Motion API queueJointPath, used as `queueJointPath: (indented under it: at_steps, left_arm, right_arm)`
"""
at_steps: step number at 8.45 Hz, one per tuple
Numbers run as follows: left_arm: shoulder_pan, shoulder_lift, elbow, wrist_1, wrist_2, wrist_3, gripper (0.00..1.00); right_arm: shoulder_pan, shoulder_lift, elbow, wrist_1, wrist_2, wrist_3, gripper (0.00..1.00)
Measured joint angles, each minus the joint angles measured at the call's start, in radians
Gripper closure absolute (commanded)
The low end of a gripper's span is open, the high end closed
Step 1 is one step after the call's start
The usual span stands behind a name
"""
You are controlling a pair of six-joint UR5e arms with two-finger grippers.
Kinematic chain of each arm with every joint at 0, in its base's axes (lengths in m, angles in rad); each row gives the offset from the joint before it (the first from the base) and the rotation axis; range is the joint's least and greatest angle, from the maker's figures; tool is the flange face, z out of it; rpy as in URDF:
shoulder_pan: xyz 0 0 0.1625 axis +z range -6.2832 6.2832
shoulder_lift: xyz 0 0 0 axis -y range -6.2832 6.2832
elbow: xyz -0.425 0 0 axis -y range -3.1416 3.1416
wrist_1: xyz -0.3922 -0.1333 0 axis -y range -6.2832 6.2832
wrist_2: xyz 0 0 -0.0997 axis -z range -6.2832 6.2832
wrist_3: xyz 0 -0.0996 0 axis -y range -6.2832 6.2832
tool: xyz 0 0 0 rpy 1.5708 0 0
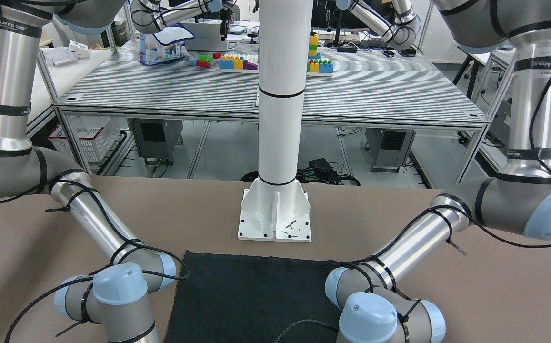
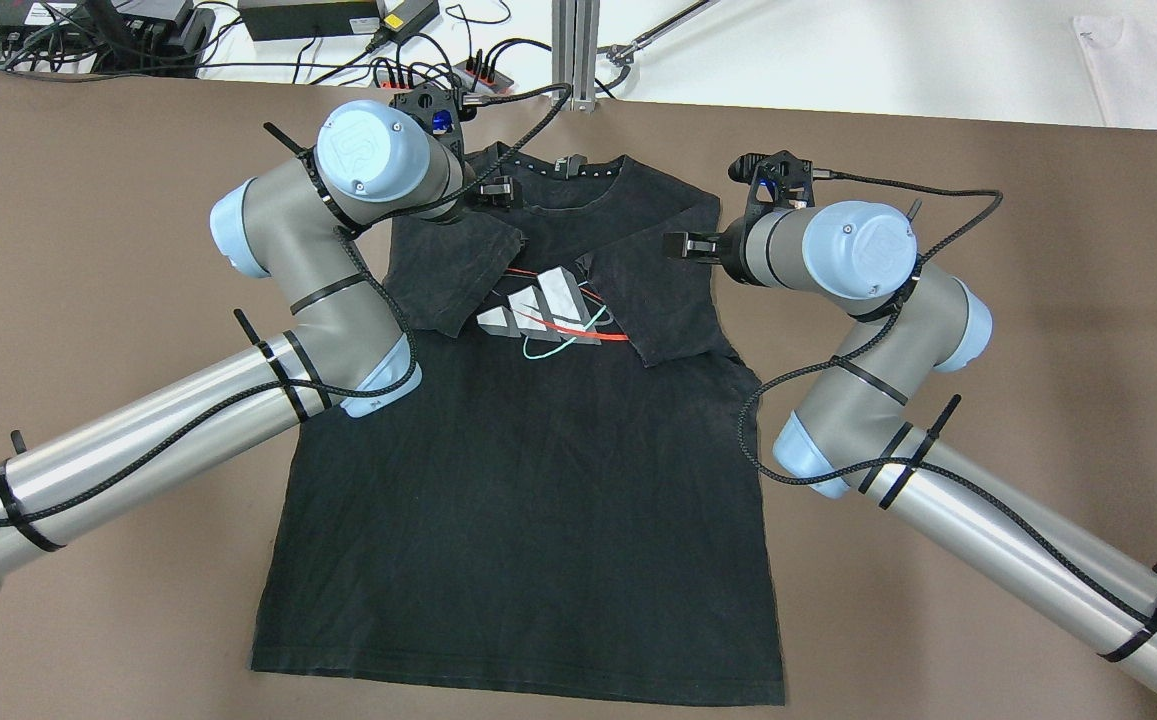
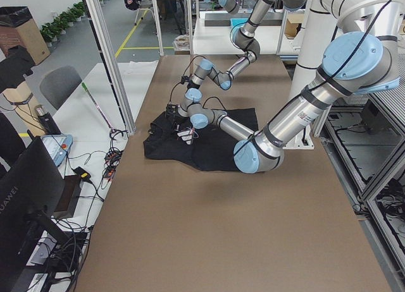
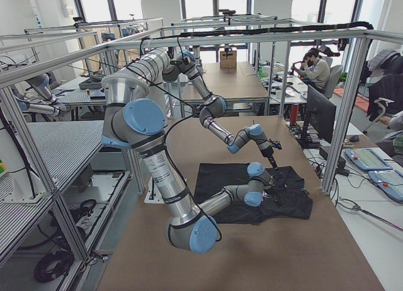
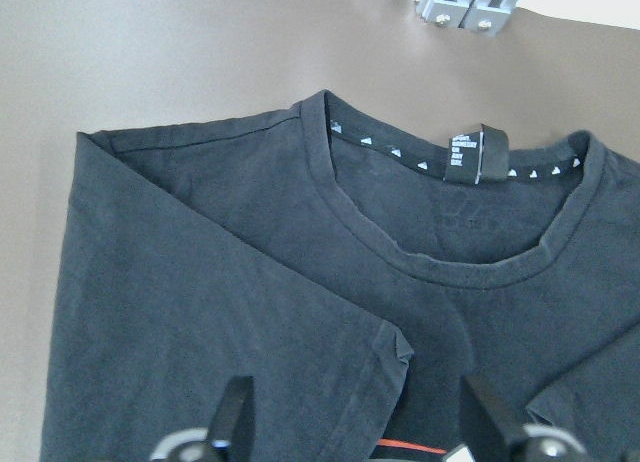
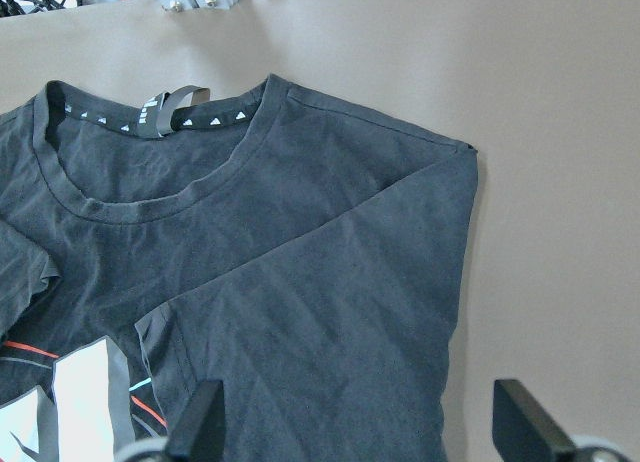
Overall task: Fold clothes
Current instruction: 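Grasp the sleeve nearest the left gripper and fold it over the chest, then withdraw both grippers outward and lower them toward the shirt's hem corners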
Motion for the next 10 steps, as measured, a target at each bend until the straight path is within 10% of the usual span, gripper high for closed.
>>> queueJointPath:
  at_steps: [4, 10]
  left_arm:
    - [-0.051, 0.164, -0.053, -0.295, -0.110, -0.057, 0.00]
    - [-0.041, 0.541, -0.523, -0.322, -0.175, -0.276, 0.00]
  right_arm:
    - [0.001, -0.018, 0.059, -0.005, 0.020, 0.011, 0.06]
    - [-0.014, -0.272, 0.446, -0.120, 0.217, 0.051, 0.06]
